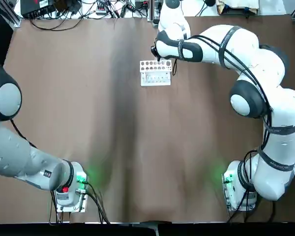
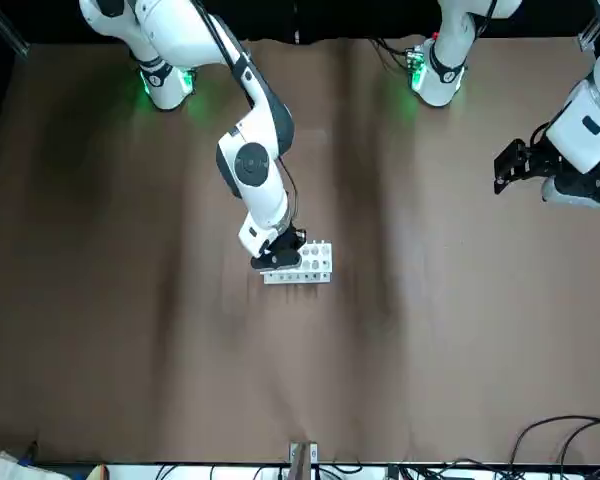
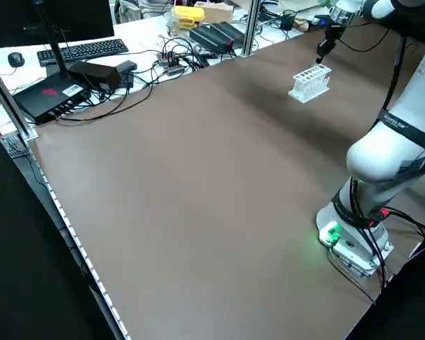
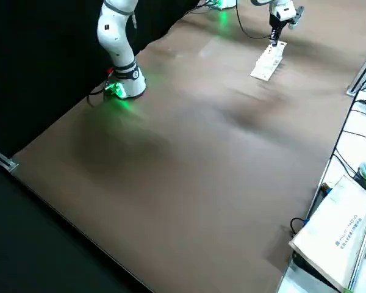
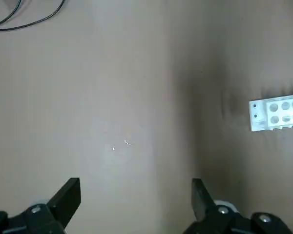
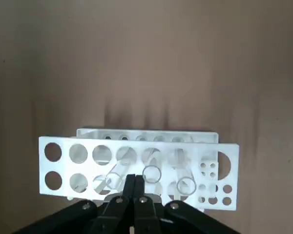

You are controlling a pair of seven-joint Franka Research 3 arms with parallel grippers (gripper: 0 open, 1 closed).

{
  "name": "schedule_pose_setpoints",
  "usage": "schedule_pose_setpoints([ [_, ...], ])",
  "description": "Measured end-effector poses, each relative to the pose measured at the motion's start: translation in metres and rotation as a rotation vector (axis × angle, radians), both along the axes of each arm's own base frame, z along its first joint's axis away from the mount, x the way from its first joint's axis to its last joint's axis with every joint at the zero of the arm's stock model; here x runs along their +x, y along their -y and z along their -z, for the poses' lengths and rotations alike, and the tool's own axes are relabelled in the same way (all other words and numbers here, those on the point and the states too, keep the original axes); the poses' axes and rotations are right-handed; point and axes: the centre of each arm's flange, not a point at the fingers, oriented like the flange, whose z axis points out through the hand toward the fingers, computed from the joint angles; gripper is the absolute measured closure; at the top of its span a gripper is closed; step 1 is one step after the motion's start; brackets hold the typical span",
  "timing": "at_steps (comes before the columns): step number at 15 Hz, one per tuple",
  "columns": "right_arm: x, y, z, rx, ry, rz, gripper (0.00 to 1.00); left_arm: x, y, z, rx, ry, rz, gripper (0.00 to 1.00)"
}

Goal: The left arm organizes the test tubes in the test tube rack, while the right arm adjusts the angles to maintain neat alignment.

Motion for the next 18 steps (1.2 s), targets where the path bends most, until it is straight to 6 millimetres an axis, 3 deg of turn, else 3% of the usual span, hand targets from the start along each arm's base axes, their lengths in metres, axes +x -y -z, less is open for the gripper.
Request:
schedule_pose_setpoints([
  [11, 0.008, -0.002, -0.013, 0.033, 0.049, 0.007, 0.99, 0.000, 0.000, 0.000, 0.000, 0.000, 0.001, 0.00],
  [16, 0.014, -0.007, -0.037, 0.061, 0.083, 0.006, 0.99, 0.000, 0.000, 0.000, 0.000, 0.000, 0.002, 0.00],
  [18, 0.020, 0.004, -0.057, 0.055, 0.075, 0.022, 0.99, -0.001, 0.000, -0.001, 0.000, -0.001, 0.003, 0.00],
])
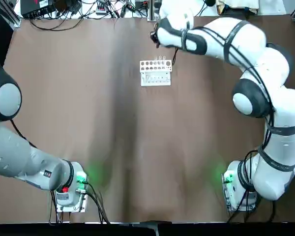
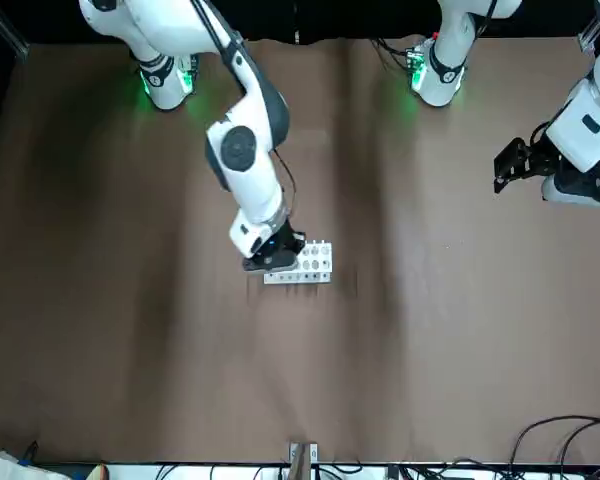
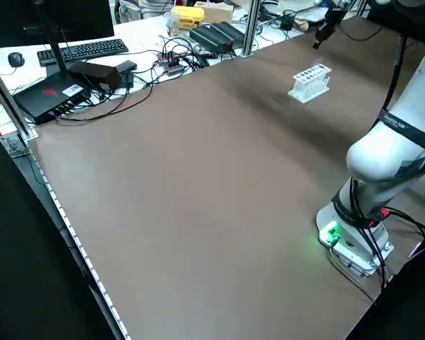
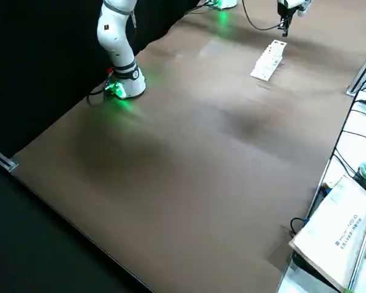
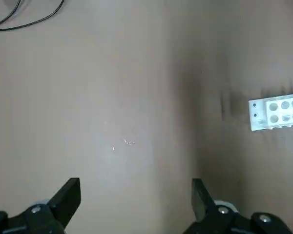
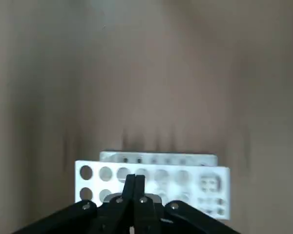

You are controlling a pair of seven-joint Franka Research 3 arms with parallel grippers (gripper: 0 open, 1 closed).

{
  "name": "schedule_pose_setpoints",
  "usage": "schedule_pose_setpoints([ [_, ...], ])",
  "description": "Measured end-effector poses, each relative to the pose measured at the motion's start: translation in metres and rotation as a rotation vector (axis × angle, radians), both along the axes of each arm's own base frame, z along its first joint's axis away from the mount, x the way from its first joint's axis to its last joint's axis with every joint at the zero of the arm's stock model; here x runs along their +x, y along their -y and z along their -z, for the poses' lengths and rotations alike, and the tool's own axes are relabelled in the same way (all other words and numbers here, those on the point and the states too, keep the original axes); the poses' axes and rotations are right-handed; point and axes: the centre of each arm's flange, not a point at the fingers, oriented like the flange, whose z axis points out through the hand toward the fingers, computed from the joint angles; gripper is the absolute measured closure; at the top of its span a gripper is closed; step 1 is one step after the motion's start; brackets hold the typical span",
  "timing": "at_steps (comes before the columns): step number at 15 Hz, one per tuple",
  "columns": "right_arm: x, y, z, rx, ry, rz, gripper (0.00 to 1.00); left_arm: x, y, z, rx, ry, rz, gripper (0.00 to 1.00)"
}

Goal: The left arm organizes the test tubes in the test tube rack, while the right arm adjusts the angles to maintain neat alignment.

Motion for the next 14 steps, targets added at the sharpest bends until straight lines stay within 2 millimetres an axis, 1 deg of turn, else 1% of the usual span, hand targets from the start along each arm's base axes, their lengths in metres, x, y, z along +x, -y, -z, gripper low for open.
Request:
schedule_pose_setpoints([
  [1, 0.013, 0.032, -0.032, -0.015, -0.027, 0.029, 0.99, -0.003, -0.001, -0.001, 0.001, -0.012, 0.003, 0.00],
  [3, 0.024, 0.072, -0.072, -0.027, -0.039, 0.020, 0.99, -0.007, -0.002, -0.003, 0.002, -0.021, 0.003, 0.00],
  [5, 0.028, 0.116, -0.108, -0.051, -0.069, -0.015, 0.99, -0.008, -0.002, -0.005, 0.002, -0.024, 0.003, 0.00],
  [8, 0.031, 0.185, -0.151, -0.082, -0.114, -0.074, 0.99, -0.008, -0.003, -0.005, 0.002, -0.024, 0.001, 0.00],
  [10, 0.029, 0.237, -0.178, -0.094, -0.140, -0.120, 0.99, -0.008, -0.004, -0.004, 0.002, -0.025, 0.001, 0.00],
  [12, 0.018, 0.287, -0.201, -0.106, -0.196, -0.174, 0.97, -0.008, -0.005, -0.004, 0.002, -0.025, -0.002, 0.00],
  [14, 0.007, 0.323, -0.220, -0.102, -0.217, -0.183, 0.96, -0.008, -0.006, -0.004, 0.002, -0.025, -0.003, 0.00],
])
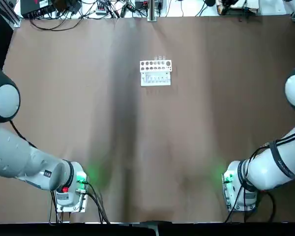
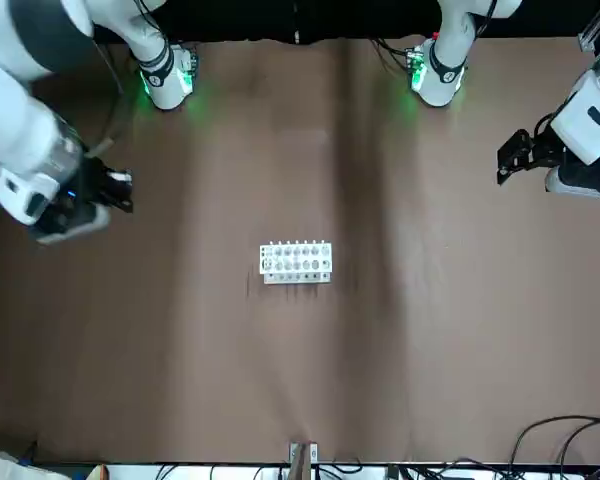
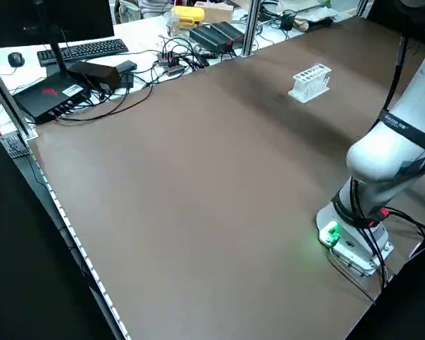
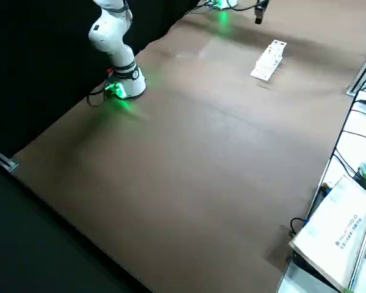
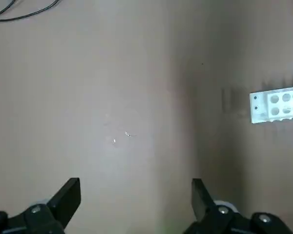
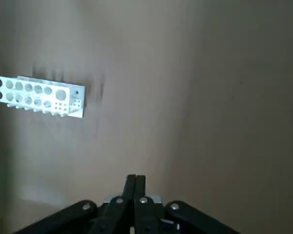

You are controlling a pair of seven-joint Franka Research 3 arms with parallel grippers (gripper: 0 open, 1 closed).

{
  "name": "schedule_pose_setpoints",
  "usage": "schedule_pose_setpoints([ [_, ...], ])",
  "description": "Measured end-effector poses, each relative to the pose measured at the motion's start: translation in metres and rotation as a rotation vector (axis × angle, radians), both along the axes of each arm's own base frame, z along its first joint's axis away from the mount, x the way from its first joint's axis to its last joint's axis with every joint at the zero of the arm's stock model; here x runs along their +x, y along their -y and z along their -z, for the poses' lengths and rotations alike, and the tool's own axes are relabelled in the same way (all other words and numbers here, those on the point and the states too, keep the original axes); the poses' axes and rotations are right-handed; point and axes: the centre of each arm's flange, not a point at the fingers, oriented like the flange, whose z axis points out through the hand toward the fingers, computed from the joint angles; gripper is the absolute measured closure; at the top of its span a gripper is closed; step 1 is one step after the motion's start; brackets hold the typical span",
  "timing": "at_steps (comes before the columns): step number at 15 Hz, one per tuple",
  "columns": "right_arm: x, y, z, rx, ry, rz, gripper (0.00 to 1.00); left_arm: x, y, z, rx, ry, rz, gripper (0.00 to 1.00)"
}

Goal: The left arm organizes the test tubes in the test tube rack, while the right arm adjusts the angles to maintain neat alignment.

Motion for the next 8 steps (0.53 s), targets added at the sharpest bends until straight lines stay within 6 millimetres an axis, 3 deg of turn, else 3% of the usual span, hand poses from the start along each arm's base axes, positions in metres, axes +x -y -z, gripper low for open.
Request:
schedule_pose_setpoints([
  [4, -0.032, 0.053, -0.023, 0.006, 0.009, 0.060, 0.96, -0.001, -0.002, -0.002, 0.000, 0.003, 0.019, 0.00],
  [6, -0.056, 0.069, -0.028, 0.015, 0.030, 0.080, 0.95, -0.004, -0.007, -0.002, -0.001, -0.001, 0.024, 0.00],
  [8, -0.073, 0.070, -0.031, 0.020, 0.039, 0.077, 0.80, -0.007, -0.016, 0.001, 0.004, -0.011, 0.024, 0.00],
])
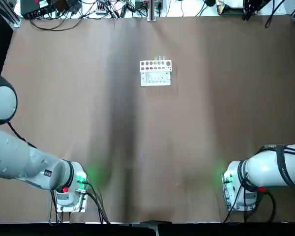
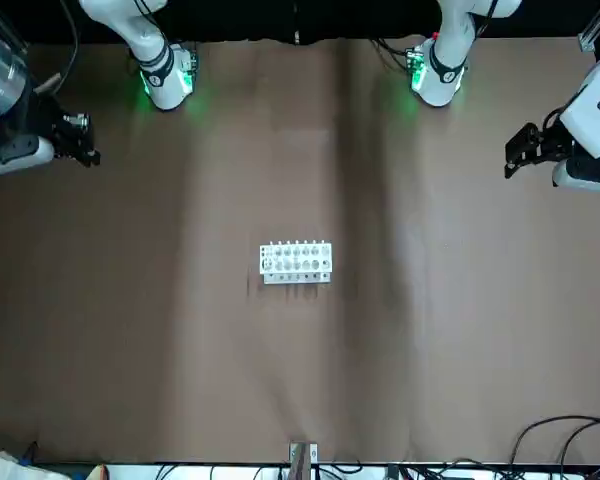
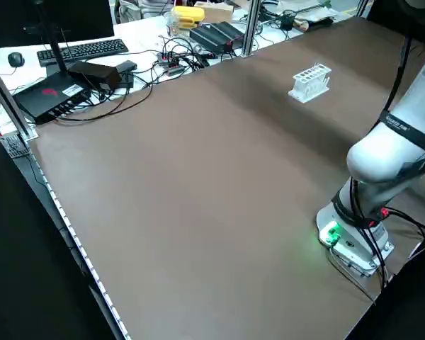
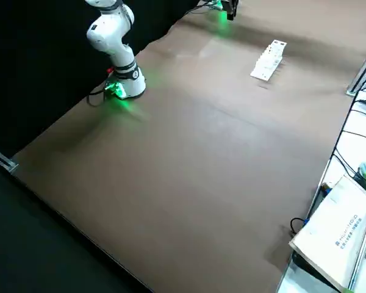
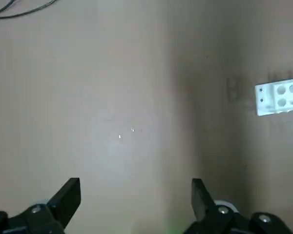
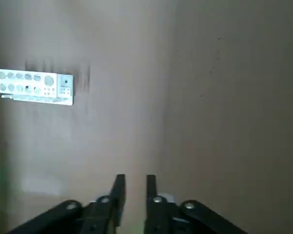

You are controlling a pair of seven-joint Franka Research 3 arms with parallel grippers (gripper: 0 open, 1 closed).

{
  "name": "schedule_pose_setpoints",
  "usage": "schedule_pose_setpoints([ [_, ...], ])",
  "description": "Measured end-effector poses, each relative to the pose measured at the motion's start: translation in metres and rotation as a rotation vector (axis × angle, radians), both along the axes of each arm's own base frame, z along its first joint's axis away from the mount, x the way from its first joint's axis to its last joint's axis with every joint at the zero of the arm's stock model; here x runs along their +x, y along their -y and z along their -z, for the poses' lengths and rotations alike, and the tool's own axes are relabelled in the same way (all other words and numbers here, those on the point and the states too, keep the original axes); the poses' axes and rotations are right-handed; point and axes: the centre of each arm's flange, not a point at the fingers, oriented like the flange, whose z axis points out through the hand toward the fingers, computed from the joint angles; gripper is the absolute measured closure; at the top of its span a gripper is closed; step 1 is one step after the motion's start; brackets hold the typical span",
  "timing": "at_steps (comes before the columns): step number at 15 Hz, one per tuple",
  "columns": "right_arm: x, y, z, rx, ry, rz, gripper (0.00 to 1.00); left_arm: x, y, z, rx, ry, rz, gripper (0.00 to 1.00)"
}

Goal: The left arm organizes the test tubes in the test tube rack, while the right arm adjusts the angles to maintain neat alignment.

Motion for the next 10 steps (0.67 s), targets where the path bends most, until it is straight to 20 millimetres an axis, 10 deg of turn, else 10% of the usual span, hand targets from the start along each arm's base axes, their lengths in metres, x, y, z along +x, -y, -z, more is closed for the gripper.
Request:
schedule_pose_setpoints([
  [7, -0.0055, -0.0010, 0.0046, -0.028, 0.004, -0.009, 0.08, -0.0046, -0.0036, 0.0011, -0.002, -0.005, 0.007, 0.00],
  [10, -0.0070, 0.0003, 0.0030, -0.042, 0.006, -0.010, 0.00, -0.0050, -0.0030, 0.0006, -0.002, -0.005, 0.009, 0.00],
])
